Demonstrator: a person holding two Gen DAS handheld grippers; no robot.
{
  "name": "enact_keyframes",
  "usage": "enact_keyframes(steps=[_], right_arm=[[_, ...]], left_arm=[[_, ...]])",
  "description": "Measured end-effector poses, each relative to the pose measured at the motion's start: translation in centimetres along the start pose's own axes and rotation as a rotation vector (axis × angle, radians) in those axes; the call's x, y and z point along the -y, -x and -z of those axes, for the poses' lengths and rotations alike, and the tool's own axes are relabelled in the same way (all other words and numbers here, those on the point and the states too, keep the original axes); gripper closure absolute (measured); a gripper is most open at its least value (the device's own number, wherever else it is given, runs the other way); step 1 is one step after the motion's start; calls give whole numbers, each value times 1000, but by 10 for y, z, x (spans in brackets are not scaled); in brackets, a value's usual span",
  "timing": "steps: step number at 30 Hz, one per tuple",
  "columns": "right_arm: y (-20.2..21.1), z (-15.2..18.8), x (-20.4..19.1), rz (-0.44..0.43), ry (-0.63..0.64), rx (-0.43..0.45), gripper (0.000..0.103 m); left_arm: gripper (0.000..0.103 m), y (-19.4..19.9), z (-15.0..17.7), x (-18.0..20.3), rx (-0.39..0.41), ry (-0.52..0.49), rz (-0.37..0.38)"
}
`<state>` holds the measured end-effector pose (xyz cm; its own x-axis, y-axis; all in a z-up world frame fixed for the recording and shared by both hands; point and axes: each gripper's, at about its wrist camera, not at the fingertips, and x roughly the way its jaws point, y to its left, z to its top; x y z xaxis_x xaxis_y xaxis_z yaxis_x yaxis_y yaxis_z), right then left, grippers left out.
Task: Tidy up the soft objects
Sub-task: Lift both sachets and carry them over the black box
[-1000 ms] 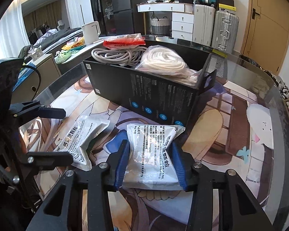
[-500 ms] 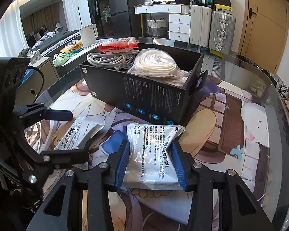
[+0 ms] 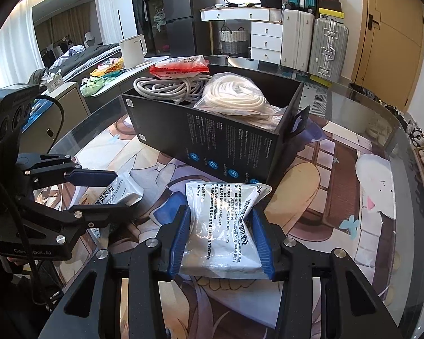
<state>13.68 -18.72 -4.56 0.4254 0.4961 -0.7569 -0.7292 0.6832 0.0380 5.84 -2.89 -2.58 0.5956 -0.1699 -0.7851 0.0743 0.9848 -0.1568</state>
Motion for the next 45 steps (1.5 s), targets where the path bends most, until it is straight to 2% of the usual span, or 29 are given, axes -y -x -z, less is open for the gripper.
enact_keyframes(steps=[13, 28, 36, 45], right_arm=[[11, -4, -2, -30, 7, 40, 59], [41, -15, -12, -100, 1, 175, 59], [58, -27, -15, -65, -15, 267, 59], [56, -53, -2, -39, -59, 288, 59]], left_arm=[[60, 22, -3, -9, 81, 11, 13], [60, 59, -33, -24, 202, 16, -10], [60, 66, -55, -29, 247, 5, -27], [60, 60, -89, -39, 269, 5, -43]])
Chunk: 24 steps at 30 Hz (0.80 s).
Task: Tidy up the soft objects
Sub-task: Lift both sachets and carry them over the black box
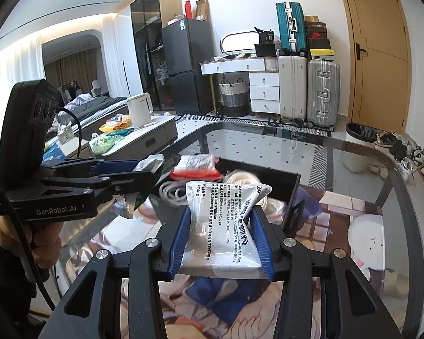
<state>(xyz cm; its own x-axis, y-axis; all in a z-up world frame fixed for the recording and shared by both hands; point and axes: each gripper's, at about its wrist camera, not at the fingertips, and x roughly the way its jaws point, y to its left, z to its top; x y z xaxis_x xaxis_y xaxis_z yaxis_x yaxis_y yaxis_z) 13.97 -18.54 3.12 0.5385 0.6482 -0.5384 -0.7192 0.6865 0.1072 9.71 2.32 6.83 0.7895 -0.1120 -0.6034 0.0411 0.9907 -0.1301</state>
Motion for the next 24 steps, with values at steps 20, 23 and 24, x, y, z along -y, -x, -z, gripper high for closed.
enact_keyframes(steps=[20, 23, 24], right_arm=[[-52, -29, 30, 28, -119, -9, 59], [-58, -28, 34, 25, -125, -14, 59], [-60, -28, 34, 30, -124, -18, 59]], left_arm=[[59, -60, -31, 12, -19, -42, -10], [59, -64, -31, 14, -15, -52, -21], [59, -65, -31, 14, -17, -55, -22]])
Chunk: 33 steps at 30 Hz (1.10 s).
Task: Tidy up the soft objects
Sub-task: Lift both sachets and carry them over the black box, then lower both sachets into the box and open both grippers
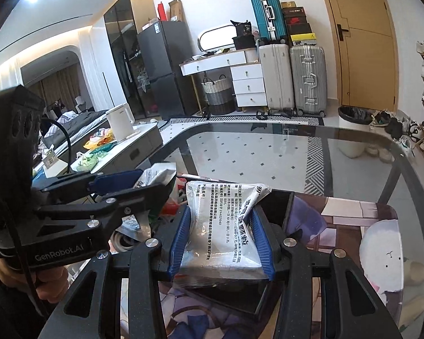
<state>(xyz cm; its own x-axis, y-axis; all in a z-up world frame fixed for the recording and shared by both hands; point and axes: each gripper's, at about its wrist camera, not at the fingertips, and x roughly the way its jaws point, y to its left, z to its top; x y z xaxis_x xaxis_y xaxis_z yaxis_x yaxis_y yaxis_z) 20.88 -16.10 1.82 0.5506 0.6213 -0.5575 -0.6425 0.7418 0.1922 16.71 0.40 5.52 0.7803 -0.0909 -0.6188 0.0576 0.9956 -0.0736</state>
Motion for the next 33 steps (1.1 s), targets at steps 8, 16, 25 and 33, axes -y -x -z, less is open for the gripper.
enact_keyframes(steps=[8, 16, 25, 33], right_arm=[[-14, -1, 7, 25, -2, -3, 59], [-13, 1, 6, 12, 23, -6, 51], [6, 9, 11, 19, 40, 17, 15], [23, 17, 7, 34, 54, 53, 1]], left_arm=[[59, -8, 3, 1, -9, -17, -9], [55, -4, 3, 0, -10, -17, -8], [26, 8, 10, 1, 4, -40, -4], [5, 28, 13, -1, 58, -34, -13]])
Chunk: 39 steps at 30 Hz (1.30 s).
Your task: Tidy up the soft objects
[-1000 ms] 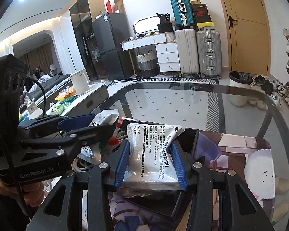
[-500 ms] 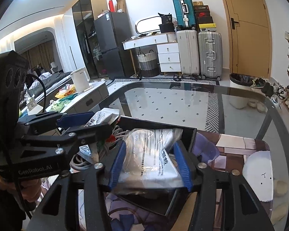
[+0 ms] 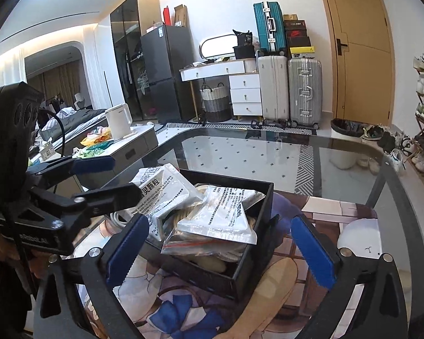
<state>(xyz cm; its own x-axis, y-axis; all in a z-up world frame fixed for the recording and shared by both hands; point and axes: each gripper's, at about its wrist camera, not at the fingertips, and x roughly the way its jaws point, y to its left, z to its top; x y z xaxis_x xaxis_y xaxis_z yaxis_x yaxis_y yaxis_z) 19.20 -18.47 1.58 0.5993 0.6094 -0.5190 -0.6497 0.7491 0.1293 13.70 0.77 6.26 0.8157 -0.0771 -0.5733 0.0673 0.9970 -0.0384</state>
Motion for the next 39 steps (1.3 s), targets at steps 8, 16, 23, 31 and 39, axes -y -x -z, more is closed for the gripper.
enact_keyframes(steps=[8, 16, 23, 31, 39], right_arm=[[14, 7, -4, 17, 0, 53, 1], [28, 13, -20, 14, 51, 102, 1], [34, 22, -25, 23, 56, 124, 1], [33, 34, -27, 28, 57, 107, 1], [36, 41, -36, 48, 87, 126, 1]], left_arm=[[0, 13, 17, -7, 38, 1, -35], [0, 14, 39, -13, 44, 30, -65], [0, 14, 53, -14, 69, 34, -91], [0, 11, 65, -16, 95, 43, -96], [0, 12, 68, -16, 117, 67, -94]])
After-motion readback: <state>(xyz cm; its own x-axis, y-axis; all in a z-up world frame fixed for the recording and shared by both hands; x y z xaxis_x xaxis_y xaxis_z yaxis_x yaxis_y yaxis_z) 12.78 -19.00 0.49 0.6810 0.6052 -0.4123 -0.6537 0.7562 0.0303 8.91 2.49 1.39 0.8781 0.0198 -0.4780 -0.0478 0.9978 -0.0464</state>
